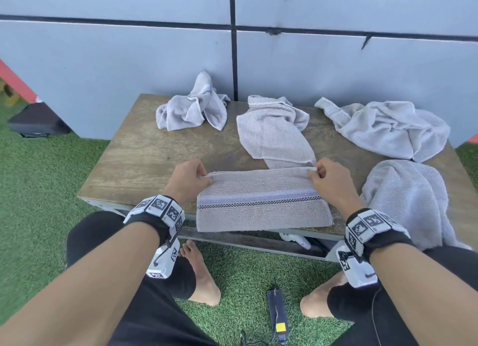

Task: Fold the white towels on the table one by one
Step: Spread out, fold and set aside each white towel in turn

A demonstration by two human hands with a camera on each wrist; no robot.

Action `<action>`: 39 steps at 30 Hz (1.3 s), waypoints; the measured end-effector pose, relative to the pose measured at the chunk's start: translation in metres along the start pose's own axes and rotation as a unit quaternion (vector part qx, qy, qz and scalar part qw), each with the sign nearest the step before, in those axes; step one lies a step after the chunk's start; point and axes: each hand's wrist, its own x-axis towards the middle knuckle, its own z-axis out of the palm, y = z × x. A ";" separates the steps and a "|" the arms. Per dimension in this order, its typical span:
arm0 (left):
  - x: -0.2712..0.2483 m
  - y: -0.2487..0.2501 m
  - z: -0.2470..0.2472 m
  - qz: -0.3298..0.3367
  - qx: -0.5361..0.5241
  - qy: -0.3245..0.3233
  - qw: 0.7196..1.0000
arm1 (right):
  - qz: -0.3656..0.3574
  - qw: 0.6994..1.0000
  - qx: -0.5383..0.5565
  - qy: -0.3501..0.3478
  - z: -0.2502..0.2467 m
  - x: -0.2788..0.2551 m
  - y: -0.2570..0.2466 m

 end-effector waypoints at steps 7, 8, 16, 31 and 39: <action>-0.002 -0.002 -0.001 0.010 -0.040 0.007 0.999 | 0.069 0.997 -0.020 -0.011 -0.004 0.001 -0.011; -0.002 -0.002 -0.001 0.011 -0.039 0.003 0.999 | 0.067 0.997 -0.019 -0.016 -0.004 0.002 -0.012; 0.007 -0.001 -0.006 -0.007 -0.027 -0.052 0.998 | 0.003 0.997 -0.076 -0.015 -0.001 0.005 -0.012; -0.001 0.025 -0.050 0.066 -0.032 0.020 0.997 | -0.009 1.000 -0.017 0.020 -0.040 -0.006 -0.029; -0.023 0.063 -0.101 0.171 -0.167 0.159 0.958 | -0.128 0.971 0.096 0.179 -0.096 -0.017 -0.058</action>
